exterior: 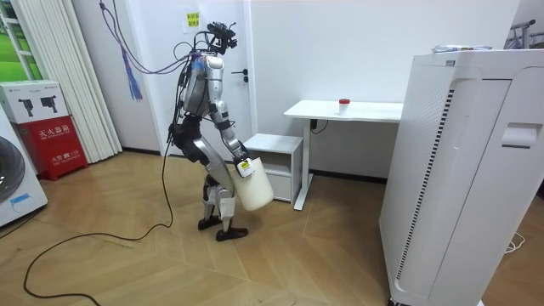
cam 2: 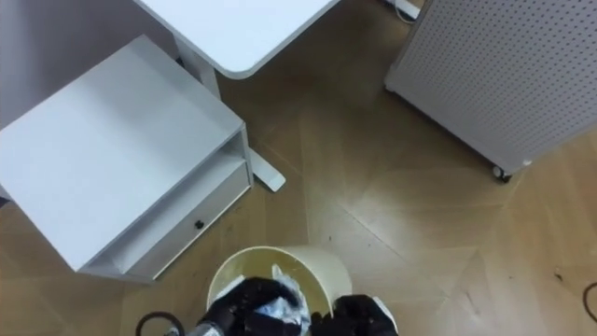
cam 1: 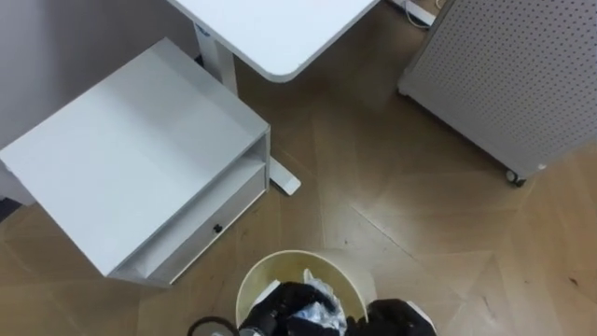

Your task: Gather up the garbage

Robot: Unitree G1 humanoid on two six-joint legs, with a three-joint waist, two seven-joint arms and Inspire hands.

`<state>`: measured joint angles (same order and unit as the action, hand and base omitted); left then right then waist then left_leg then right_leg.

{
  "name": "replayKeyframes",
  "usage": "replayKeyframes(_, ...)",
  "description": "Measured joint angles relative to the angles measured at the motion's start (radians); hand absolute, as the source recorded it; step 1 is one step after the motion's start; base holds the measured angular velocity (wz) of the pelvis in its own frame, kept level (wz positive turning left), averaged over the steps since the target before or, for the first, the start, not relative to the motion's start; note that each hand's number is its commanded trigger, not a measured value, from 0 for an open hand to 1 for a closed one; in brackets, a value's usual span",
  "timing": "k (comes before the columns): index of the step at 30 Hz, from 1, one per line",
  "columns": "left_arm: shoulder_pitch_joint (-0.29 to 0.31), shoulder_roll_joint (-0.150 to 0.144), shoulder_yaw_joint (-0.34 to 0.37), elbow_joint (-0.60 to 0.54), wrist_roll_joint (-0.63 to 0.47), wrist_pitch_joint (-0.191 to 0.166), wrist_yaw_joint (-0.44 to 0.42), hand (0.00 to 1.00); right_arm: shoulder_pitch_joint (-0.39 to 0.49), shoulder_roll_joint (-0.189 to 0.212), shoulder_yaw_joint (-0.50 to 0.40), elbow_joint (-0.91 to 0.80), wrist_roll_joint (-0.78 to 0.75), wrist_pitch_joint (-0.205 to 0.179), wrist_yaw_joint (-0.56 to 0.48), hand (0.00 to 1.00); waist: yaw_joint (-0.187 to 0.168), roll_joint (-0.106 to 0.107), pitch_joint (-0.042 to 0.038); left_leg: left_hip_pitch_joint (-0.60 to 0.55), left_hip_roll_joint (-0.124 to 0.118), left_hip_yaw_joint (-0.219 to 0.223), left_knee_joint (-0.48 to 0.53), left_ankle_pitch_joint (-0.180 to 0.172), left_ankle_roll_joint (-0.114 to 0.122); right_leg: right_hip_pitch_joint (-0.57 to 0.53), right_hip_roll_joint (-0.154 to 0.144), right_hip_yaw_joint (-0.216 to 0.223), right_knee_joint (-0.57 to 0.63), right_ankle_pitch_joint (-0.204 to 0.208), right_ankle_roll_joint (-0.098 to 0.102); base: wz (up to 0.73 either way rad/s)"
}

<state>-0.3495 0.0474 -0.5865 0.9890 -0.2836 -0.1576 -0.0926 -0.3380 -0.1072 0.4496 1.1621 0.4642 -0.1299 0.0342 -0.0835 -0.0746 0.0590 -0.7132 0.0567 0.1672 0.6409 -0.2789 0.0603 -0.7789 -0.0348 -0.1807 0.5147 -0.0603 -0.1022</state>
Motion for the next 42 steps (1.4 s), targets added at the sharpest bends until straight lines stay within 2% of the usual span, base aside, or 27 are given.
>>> replayKeyframes(3,0.008,0.0,-0.017,0.0,0.001,0.002,-0.002,1.0,0.005,-0.001,-0.001,0.002,0.001,0.007,0.002,1.0,0.002,-0.003,0.0003,0.007,0.001,0.005,-0.003,-0.001,0.002,0.009,0.002,0.001,-0.018,0.004,0.003,-0.04)
replayKeyframes(4,0.008,0.0,-0.017,0.0,0.001,0.004,-0.002,0.93,0.004,-0.001,-0.001,0.001,0.002,0.011,0.003,1.0,0.002,-0.003,0.0003,0.007,0.002,0.007,-0.003,-0.001,0.003,0.009,0.002,0.003,-0.018,0.005,0.004,-0.08)
replayKeyframes(5,0.009,0.0,-0.018,0.0,0.0,0.005,-0.002,0.23,0.003,-0.002,0.0,0.001,0.002,0.014,0.006,1.0,0.004,-0.003,0.0002,0.01,0.002,0.011,-0.003,-0.002,0.003,0.009,0.002,0.006,-0.017,0.007,0.004,-0.07)
replayKeyframes(6,0.008,0.001,-0.018,0.0,0.0,0.005,-0.003,0.0,0.003,0.0,-0.001,0.001,0.001,0.014,0.006,1.0,0.005,-0.003,0.0002,0.01,0.002,0.013,-0.003,-0.001,0.004,0.009,0.002,0.008,-0.018,0.009,0.005,-0.06)
replayKeyframes(22,0.025,0.005,-0.019,0.015,0.01,0.006,-0.004,0.0,0.0,-0.001,-0.002,0.01,0.002,0.015,0.005,1.0,0.015,0.0,0.0017,0.029,0.0,0.028,-0.031,0.002,0.011,0.021,0.002,0.014,-0.034,0.018,0.011,-0.02)
replayKeyframes(25,0.028,0.006,-0.028,0.014,0.019,0.016,-0.005,0.0,-0.003,0.001,-0.002,0.01,0.002,0.015,0.002,1.0,0.023,0.0,0.002,0.029,0.0,0.028,-0.032,0.002,0.011,0.02,0.002,0.014,-0.034,0.017,0.011,0.0)
replayKeyframes(31,0.038,0.009,-0.034,0.014,0.112,0.019,-0.006,0.0,-0.005,0.0,-0.004,0.014,0.011,0.015,0.013,1.0,0.037,0.004,0.0049,0.037,-0.001,0.028,-0.034,0.002,0.012,0.028,0.002,0.014,-0.036,0.017,0.012,0.0)
replayKeyframes(34,0.043,0.011,-0.034,0.014,0.139,0.019,-0.006,0.0,0.005,-0.001,-0.005,0.019,0.012,0.015,0.014,1.0,0.038,0.013,0.0112,0.075,-0.002,0.03,-0.049,0.002,0.012,0.063,0.003,0.015,-0.052,0.015,0.015,-0.02)
replayKeyframes(36,0.045,0.012,-0.034,0.007,0.146,0.019,-0.006,0.0,0.018,-0.003,-0.011,0.02,0.005,0.014,0.017,1.0,0.037,0.017,0.0096,0.108,-0.002,0.041,-0.07,0.002,0.011,0.091,0.008,0.027,-0.071,0.015,0.018,-0.11)
replayKeyframes(40,0.049,0.032,-0.027,-0.032,0.148,0.016,-0.006,0.0,0.049,-0.01,-0.043,0.009,0.007,0.014,0.023,1.0,0.031,0.025,0.0073,0.16,-0.001,0.05,-0.093,0.0,0.01,0.138,0.016,0.038,-0.085,0.016,0.022,-0.1)
replayKeyframes(42,0.061,0.057,-0.006,-0.072,0.168,0.004,-0.007,0.0,0.071,-0.019,-0.072,0.004,0.009,0.01,0.023,1.0,0.031,0.028,0.0058,0.204,0.0,0.051,-0.098,-0.01,0.007,0.178,0.019,0.041,-0.086,0.008,0.025,-0.04)
